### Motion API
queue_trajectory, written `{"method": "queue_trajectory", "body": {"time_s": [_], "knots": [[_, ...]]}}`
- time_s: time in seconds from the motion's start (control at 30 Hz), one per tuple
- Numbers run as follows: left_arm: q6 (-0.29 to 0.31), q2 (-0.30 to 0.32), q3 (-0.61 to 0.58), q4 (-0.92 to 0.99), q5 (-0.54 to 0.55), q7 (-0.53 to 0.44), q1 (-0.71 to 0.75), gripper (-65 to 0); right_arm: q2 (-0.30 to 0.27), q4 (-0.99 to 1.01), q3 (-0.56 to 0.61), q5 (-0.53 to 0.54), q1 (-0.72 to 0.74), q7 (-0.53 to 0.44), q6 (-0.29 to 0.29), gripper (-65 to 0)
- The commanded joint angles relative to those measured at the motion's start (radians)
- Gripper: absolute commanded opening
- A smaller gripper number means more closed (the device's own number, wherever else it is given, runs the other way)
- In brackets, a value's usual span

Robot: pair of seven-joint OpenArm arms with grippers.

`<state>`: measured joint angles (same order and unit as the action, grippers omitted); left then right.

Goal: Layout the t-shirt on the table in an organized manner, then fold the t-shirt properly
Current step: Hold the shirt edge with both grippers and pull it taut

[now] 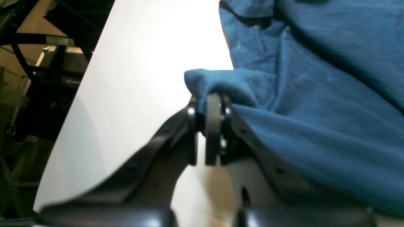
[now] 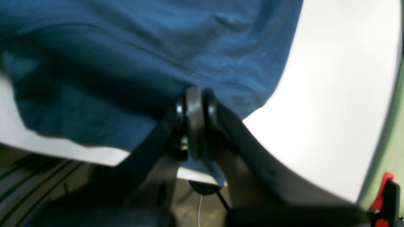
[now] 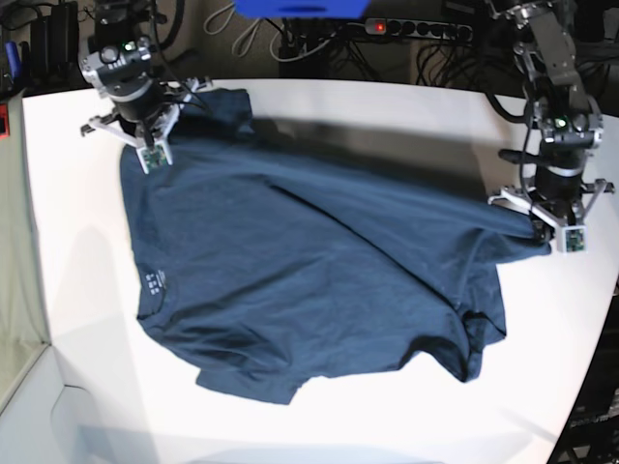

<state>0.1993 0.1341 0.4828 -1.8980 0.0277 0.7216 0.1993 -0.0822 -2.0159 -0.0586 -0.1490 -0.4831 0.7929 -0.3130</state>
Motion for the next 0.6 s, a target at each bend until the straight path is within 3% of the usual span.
{"method": "queue_trajectory", "body": {"time_s": [0.0, 0.3, 0.43, 0.57], "knots": [[-0.005, 0.011, 0.003, -0.013, -0.001, -0.026, -0.01, -64.6, -0.004, -0.013, -0.002, -0.001, -0.004, -0.011, 0.007, -61.9], [-0.005, 0.009, -0.002, -0.013, 0.001, -0.026, -0.008, -64.6, -0.004, 0.008, 0.001, -0.001, -0.03, -0.013, 0.007, -29.4], [-0.005, 0.009, -0.002, -0.013, 0.001, -0.026, -0.008, -64.6, -0.004, 0.007, 0.001, -0.001, -0.036, -0.013, -0.002, -25.6], [-0.005, 0.006, -0.003, -0.011, 0.001, -0.026, -0.008, -64.6, -0.003, 0.004, -0.002, -0.001, -0.055, -0.013, -0.134, -25.4]]}}
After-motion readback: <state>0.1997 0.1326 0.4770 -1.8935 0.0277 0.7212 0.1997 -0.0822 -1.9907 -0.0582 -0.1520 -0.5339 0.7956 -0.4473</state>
